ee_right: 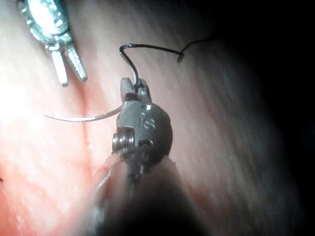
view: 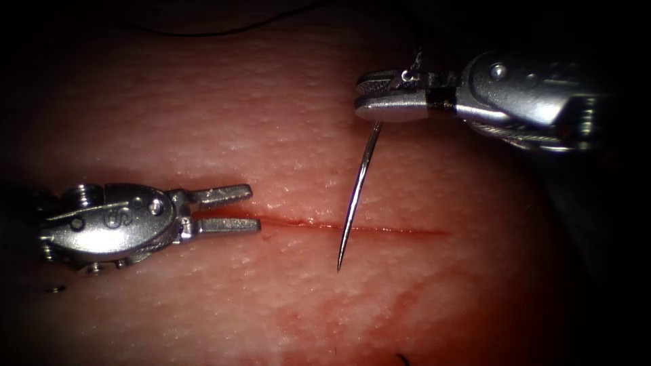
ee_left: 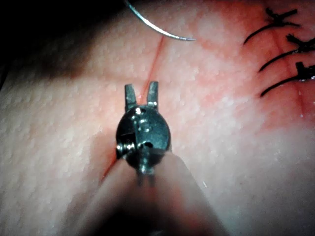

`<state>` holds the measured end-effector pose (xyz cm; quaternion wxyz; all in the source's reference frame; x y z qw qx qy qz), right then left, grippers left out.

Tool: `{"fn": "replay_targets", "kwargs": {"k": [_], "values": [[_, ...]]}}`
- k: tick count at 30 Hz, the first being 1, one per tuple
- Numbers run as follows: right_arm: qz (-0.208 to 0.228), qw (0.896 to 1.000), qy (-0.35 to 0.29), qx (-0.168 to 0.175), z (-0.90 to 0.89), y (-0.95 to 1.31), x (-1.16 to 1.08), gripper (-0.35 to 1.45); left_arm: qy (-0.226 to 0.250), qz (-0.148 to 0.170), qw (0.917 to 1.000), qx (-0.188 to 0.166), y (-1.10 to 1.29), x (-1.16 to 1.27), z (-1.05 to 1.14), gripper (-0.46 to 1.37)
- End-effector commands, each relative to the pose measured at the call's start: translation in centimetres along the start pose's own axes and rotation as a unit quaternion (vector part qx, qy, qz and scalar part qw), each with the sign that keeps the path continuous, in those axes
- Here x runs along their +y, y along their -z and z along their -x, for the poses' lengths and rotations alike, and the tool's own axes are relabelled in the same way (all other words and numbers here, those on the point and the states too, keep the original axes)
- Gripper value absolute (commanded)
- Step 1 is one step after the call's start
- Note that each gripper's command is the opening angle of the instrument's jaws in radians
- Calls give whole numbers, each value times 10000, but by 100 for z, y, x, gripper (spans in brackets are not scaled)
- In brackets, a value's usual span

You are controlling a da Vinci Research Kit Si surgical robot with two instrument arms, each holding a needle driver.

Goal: Wound Closure
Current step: With the right driver throw the needle through the skin above of the wound

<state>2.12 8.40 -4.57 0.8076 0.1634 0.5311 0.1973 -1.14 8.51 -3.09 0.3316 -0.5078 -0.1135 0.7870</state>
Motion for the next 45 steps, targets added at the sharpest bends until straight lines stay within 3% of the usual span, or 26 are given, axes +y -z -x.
{"fn": "replay_targets", "kwargs": {"k": [1, 16, 29, 34, 45], "values": [[17, 10000, 0, 1, 0, 0, -1, -35, -1, -3, 10000, 0, -1, 1, 0, 18], [53, 9995, 320, -10, -1, -5, 2, -35, -23, 9, 10000, 7, 0, 1, 5, 20], [294, 9920, 1208, 197, 0, -23, 10, -35, 76, 38, 9997, -235, -4, -1, 41, 23], [460, 9872, 1488, 339, 8, -38, 13, -35, 74, 19, 9984, -554, -4, -5, 59, 21], [569, 9774, 1981, 470, 17, -88, 9, -35, 223, -43, 9956, -904, -11, -20, 99, 24]]}}
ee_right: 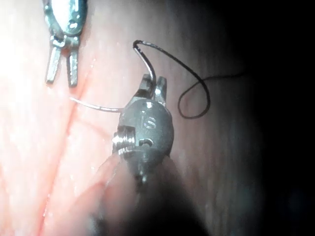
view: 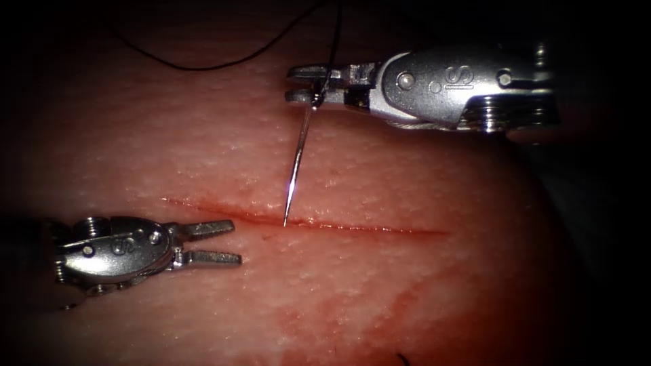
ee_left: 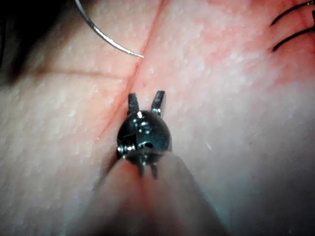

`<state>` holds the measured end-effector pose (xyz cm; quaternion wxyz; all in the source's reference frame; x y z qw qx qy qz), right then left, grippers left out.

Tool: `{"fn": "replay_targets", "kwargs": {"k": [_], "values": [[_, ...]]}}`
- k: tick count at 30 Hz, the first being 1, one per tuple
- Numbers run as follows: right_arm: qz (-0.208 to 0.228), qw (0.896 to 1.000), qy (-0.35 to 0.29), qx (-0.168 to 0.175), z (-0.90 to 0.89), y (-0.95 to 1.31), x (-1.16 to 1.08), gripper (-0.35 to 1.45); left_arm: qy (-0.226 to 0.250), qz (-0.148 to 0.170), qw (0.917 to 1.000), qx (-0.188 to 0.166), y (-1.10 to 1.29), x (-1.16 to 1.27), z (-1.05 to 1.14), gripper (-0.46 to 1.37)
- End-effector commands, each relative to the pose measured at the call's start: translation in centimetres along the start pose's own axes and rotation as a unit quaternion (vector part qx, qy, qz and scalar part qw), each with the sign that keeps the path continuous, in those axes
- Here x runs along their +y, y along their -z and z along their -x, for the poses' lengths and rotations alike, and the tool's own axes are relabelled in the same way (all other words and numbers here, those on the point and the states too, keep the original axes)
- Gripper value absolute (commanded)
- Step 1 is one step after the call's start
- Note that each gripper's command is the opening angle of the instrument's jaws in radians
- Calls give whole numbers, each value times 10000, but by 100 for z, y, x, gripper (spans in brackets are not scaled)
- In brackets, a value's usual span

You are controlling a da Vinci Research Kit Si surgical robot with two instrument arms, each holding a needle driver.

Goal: Wound Closure
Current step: With the right driver throw the needle through the skin above of the wound

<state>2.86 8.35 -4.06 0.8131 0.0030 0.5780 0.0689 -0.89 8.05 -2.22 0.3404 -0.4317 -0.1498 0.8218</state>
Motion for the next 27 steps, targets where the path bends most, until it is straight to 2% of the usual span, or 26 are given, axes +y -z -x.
{"fn": "replay_targets", "kwargs": {"k": [1, 6, 14, 20, 27], "values": [[45, 10000, 36, 3, 0, -1, 1, -35, -9, 5, 10000, -32, 0, 0, 1, 24], [101, 9996, 261, -30, -1, -12, 3, -35, -74, -130, 9983, -566, -5, -5, 21, 23], [186, 9982, 574, -15, 1, -25, 2, -35, 61, -324, 9894, -1417, -10, -2, 59, 25], [251, 9968, 757, 7, 6, -33, -1, -35, 148, -365, 9827, -1811, -8, 0, 77, 30], [334, 9940, 1044, 28, 15, -40, -6, -35, 218, -478, 9722, -2280, 6, 2, 93, 31]]}}
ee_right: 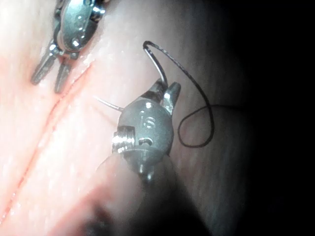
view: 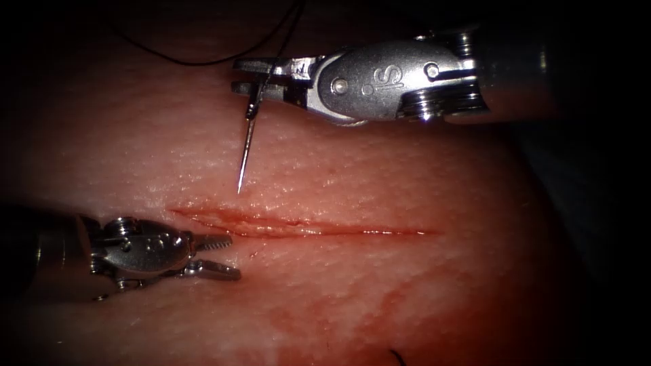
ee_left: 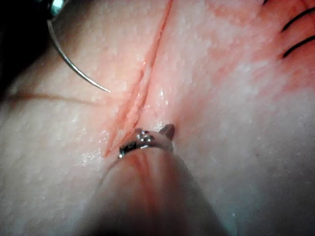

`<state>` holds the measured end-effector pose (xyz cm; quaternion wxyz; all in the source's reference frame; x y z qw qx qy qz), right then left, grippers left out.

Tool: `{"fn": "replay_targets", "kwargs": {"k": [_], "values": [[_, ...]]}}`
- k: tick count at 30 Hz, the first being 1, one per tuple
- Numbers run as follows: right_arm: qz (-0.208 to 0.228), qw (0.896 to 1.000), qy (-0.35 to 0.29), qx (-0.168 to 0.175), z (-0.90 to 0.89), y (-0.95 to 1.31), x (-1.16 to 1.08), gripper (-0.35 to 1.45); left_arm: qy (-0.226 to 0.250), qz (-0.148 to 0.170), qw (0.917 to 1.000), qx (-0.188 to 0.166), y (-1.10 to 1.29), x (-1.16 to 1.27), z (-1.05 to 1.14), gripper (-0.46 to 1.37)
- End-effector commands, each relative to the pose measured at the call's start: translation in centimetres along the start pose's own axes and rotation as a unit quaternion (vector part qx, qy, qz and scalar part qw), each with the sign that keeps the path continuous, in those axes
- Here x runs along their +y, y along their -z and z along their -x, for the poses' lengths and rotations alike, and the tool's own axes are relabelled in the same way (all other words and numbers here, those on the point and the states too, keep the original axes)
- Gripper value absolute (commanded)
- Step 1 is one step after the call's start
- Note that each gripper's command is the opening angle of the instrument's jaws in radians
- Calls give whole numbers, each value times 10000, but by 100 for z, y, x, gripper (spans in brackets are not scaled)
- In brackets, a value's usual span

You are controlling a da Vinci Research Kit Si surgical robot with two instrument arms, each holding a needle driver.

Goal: Wound Closure
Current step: With the right driver throw the needle through the skin above of the wound

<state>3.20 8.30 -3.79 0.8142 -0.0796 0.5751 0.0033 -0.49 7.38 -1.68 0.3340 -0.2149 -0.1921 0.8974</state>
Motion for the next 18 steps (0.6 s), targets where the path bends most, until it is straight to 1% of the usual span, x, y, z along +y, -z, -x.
{"fn": "replay_targets", "kwargs": {"k": [1, 9, 18], "values": [[56, 10000, 73, 5, 1, -2, -1, -35, 41, 16, 10000, -40, 4, 1, 1, 31], [166, 9994, 305, 45, 3, -11, -5, -35, 121, 81, 9996, -235, 7, 10, 7, 28], [212, 9977, 637, 60, 5, -13, -5, -35, 153, 141, 9991, -382, 9, 19, 12, 26]]}}
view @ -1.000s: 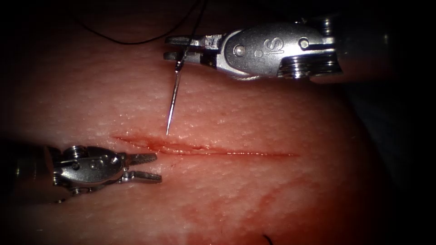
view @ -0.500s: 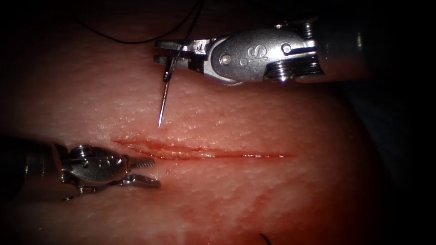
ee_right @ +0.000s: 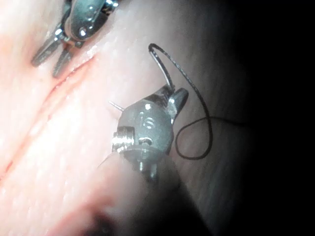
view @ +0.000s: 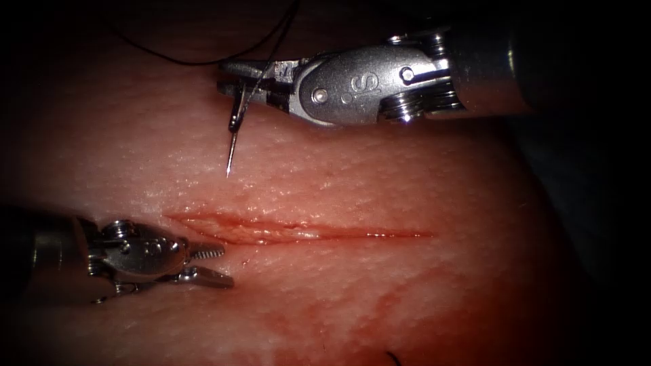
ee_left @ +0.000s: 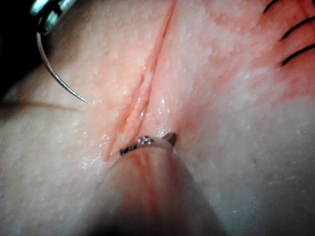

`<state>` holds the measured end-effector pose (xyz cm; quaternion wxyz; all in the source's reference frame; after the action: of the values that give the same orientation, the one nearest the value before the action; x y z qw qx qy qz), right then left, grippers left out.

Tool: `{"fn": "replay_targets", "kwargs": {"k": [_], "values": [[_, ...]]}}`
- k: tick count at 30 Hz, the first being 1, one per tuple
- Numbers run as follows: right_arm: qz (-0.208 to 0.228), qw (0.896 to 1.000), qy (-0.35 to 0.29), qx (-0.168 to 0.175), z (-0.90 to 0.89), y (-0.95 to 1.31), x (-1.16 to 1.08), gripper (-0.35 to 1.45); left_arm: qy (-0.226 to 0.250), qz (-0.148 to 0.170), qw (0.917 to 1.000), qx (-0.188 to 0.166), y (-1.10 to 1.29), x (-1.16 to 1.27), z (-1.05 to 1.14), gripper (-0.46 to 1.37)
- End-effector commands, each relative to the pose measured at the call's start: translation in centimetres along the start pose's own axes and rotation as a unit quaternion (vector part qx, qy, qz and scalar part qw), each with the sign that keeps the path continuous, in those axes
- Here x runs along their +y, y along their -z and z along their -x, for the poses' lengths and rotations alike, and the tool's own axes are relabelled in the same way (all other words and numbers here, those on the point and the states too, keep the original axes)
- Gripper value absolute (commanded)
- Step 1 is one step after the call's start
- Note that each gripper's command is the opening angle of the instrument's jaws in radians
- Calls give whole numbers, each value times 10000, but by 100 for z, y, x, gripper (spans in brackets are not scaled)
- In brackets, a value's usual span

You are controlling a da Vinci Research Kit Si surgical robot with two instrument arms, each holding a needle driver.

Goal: Wound Closure
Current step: With the right driver throw the needle through the skin above of the wound

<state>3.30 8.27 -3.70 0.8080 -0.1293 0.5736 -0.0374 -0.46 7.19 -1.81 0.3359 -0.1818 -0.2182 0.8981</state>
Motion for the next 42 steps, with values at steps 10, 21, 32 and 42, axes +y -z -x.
{"fn": "replay_targets", "kwargs": {"k": [10, 21, 32, 42], "values": [[62, 9998, 171, -41, 8, -5, -10, -35, 9, 44, 10000, -24, 2, 3, 0, 23], [68, 9985, 531, -56, 16, -9, -28, -35, 2, 53, 10000, -28, 3, 4, 1, 21], [126, 9969, 753, -165, 22, -8, -60, -35, 24, 65, 10000, -34, 5, 3, 1, 21], [-15, 9972, 624, -413, 31, -7, -92, -35, 41, 79, 10000, -41, 8, 2, 2, 21]]}}
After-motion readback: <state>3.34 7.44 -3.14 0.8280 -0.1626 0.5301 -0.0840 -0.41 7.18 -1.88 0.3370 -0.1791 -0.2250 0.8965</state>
